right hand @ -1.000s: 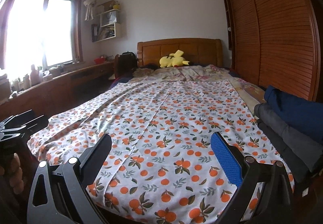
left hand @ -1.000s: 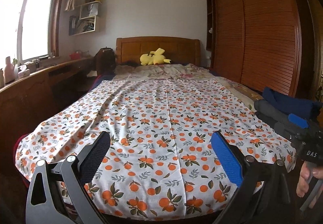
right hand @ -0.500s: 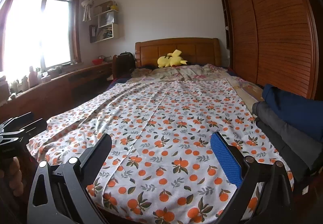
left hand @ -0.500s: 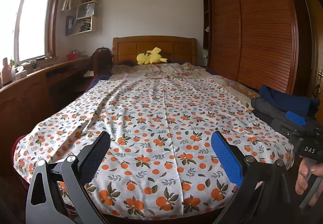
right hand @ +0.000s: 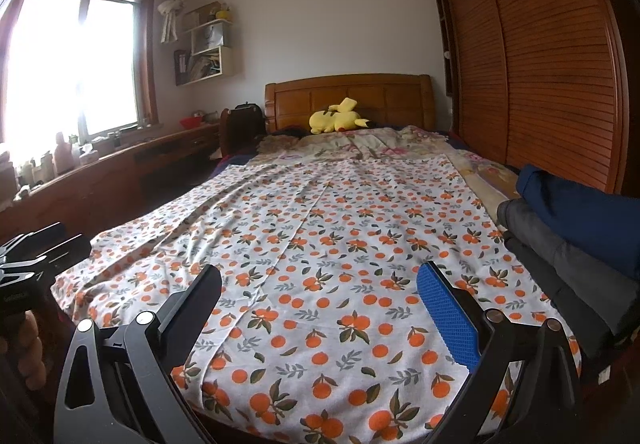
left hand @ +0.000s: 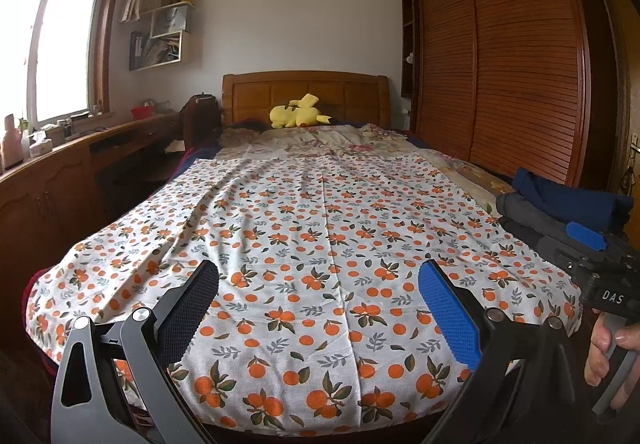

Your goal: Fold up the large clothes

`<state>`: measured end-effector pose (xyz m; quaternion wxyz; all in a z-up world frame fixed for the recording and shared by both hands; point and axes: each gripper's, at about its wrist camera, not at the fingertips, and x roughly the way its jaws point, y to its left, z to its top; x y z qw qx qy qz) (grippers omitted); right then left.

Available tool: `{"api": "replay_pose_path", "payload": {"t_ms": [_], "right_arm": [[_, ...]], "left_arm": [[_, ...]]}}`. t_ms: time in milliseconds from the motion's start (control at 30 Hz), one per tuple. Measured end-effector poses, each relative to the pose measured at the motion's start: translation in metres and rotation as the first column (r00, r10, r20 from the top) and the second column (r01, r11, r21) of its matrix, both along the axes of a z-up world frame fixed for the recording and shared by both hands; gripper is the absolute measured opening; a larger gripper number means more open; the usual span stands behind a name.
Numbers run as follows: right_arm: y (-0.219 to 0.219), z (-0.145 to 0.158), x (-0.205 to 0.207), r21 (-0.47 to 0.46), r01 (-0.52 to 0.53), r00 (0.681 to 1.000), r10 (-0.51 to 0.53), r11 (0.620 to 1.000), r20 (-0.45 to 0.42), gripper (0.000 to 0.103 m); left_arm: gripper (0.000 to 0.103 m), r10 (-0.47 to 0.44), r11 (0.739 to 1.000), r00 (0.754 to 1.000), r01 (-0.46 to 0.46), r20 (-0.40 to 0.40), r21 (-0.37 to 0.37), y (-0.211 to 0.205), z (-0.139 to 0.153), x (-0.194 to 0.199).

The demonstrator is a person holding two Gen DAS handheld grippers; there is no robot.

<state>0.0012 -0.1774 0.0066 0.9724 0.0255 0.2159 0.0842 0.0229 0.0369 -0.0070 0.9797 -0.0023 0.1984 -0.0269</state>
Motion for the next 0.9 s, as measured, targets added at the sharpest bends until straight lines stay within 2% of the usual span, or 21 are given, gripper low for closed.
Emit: {"api": "replay_pose_path", "payload": {"t_ms": [900], "right_arm": [[0.0007,-0.0012,-0.0003,0.003,0.000,1.000,0.000,1.000,-0.009,0.094]], "left_arm": [[0.101,-0.001,1.000,1.000,0.001,0.012,0.005,-0.0052,-0.0004,-0.0052]]}}
